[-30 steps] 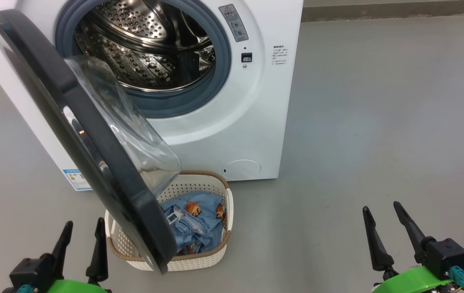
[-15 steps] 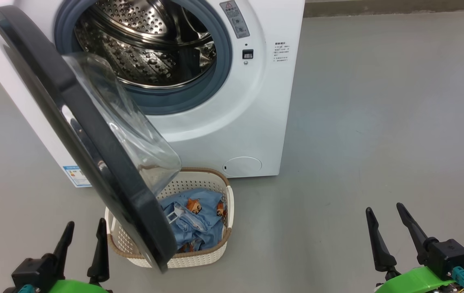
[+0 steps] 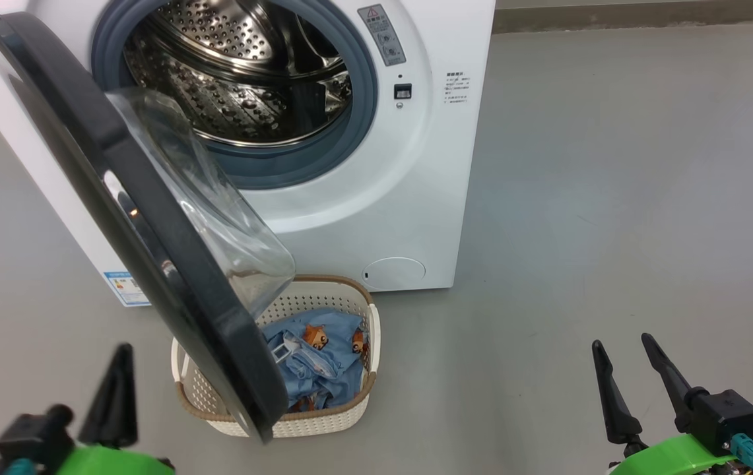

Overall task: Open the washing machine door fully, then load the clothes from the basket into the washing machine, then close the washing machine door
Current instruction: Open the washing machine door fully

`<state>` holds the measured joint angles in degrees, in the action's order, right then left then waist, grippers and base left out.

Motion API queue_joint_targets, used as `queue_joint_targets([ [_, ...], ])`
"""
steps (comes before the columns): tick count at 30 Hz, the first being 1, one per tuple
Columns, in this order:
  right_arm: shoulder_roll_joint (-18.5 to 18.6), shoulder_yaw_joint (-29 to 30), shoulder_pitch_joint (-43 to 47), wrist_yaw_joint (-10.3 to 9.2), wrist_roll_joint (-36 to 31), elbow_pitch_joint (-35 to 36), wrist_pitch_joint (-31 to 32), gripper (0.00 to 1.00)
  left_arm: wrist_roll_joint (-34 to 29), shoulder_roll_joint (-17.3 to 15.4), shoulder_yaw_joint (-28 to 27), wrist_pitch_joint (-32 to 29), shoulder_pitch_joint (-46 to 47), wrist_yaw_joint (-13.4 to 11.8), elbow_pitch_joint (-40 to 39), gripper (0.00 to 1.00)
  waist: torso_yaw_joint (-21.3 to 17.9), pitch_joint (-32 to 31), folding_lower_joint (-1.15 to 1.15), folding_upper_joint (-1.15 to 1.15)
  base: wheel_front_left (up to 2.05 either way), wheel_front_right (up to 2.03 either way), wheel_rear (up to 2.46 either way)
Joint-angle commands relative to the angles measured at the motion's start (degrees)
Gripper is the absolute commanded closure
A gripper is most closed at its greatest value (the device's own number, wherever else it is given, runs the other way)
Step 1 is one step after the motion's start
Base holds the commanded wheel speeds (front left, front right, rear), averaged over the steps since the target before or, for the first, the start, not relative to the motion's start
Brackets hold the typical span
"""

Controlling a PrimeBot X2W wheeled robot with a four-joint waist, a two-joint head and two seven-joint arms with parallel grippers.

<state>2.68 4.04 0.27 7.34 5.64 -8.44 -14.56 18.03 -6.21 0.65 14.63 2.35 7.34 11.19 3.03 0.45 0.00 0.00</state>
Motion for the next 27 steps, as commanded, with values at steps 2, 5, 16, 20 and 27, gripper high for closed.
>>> queue_joint_targets([
  [2, 0.2, -1.7, -0.3, 0.14, 0.4, 0.9, -0.4, 0.00, 0.5, -0.5, -3.8, 0.4, 3.2, 0.1, -5.0, 1.00, 0.0, 0.1, 0.00, 0.00, 0.00, 0.00, 0.00],
  [5, 0.2, -1.7, -0.3, 0.14, 0.4, 0.7, -0.4, 0.00, 0.1, -0.4, -4.7, 0.4, 4.3, 0.1, -8.7, 1.00, 0.1, 0.1, 0.00, 0.00, 0.00, 0.00, 0.00],
  [16, 0.2, -2.0, -0.2, 0.14, 0.2, 0.1, -0.4, 0.00, 0.8, -0.1, -0.4, 0.4, 11.0, 0.1, -31.0, 1.00, 0.0, 0.2, 0.00, 0.00, 0.00, 0.00, 0.00],
  [20, 0.2, -2.8, -0.5, 0.14, 0.3, -0.4, -0.4, 0.00, 0.5, -1.1, 5.6, 0.4, 11.4, 0.1, -33.5, 1.00, -0.4, 0.4, 0.00, 0.00, 0.00, 0.00, 0.00],
  [27, 0.2, -3.2, -0.9, 0.14, 0.1, -0.6, -0.4, 0.00, -0.2, -2.6, 18.1, 0.4, 10.3, 0.1, -31.9, 1.00, -0.7, 1.0, 0.00, 0.00, 0.00, 0.00, 0.00],
])
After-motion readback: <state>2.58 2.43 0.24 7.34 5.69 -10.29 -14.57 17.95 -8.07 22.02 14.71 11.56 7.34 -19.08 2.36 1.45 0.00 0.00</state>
